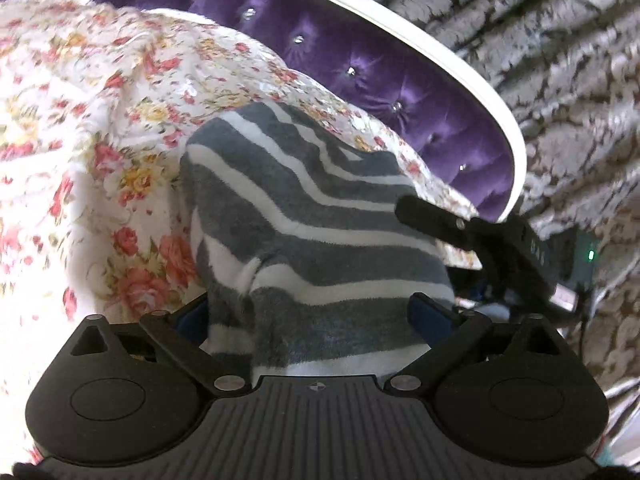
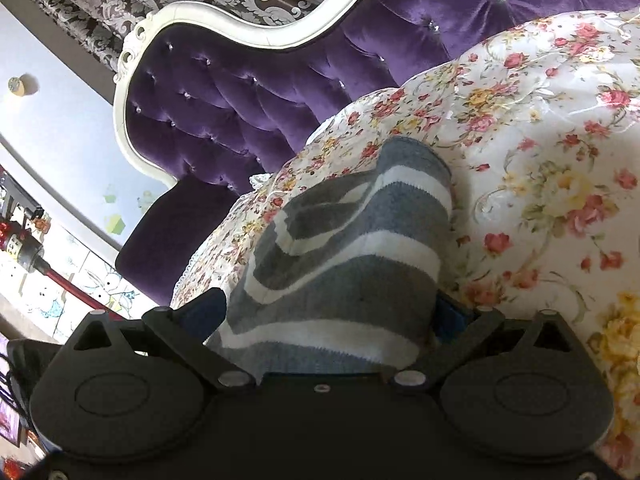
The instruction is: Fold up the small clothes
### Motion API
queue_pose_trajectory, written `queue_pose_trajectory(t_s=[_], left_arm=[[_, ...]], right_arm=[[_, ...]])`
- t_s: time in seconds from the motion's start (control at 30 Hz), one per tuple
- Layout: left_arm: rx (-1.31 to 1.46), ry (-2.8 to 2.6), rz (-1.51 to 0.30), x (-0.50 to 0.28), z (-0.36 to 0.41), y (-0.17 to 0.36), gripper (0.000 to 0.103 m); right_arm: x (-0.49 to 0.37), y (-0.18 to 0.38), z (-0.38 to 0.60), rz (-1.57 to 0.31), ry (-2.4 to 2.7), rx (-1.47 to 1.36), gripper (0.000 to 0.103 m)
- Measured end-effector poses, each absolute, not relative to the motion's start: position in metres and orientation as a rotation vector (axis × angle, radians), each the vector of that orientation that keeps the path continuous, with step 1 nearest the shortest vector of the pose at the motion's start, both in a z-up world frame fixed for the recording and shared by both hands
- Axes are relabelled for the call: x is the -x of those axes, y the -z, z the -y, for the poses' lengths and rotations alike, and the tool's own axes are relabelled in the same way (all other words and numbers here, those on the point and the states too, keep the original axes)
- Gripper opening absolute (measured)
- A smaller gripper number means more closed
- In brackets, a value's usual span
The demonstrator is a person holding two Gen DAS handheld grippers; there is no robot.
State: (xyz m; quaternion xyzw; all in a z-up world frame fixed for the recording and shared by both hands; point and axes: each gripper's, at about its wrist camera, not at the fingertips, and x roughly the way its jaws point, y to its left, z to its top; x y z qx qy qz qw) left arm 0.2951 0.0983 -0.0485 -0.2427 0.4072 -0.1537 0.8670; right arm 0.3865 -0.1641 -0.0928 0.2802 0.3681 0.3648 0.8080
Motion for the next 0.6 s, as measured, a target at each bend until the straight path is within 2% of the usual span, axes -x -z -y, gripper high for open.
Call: queue_pose_trajectory(t_s=[0.03, 0.07, 0.1, 0.13, 0.17, 0.2, 0.23, 0.27, 0.6], left_arm=[[0.528, 0.332, -0.858, -0.295, -0.1, 0.049, 0.098], [0.549, 0.353, -0.874, -0.296, -0.1, 0.05, 0.084], [0.561, 0.363, -0.887, -0.297, -0.1, 0.051, 0.076], [0.555, 0.358, -0.889, -0.297, -0.099, 0.051, 0.063], [0.541, 0.358, -0.891, -0.298, -0.098, 0.05, 0.05], [0.528, 0.366, -0.898, -0.298, -0.096, 0.05, 0.047], [0.532, 0.375, -0.901, -0.297, -0.096, 0.049, 0.042], [0.543, 0.382, -0.897, -0.294, -0.096, 0.047, 0.041], [0.513, 0.466, -0.903, -0.198, -0.068, 0.013, 0.039]], right_arm=[[-0.386, 0.092, 0.165, -0.792, -0.779, -0.596, 0.103], [-0.385, 0.092, 0.165, -0.799, -0.775, -0.592, 0.103], [-0.383, 0.09, 0.165, -0.807, -0.761, -0.584, 0.099], [-0.382, 0.088, 0.165, -0.815, -0.73, -0.568, 0.093], [-0.379, 0.085, 0.165, -0.82, -0.689, -0.537, 0.076], [-0.377, 0.082, 0.164, -0.826, -0.651, -0.493, 0.061], [-0.374, 0.079, 0.166, -0.831, -0.633, -0.469, 0.056], [-0.372, 0.077, 0.17, -0.841, -0.649, -0.498, 0.046], [-0.269, 0.036, 0.2, -0.883, -0.608, -0.522, 0.045]])
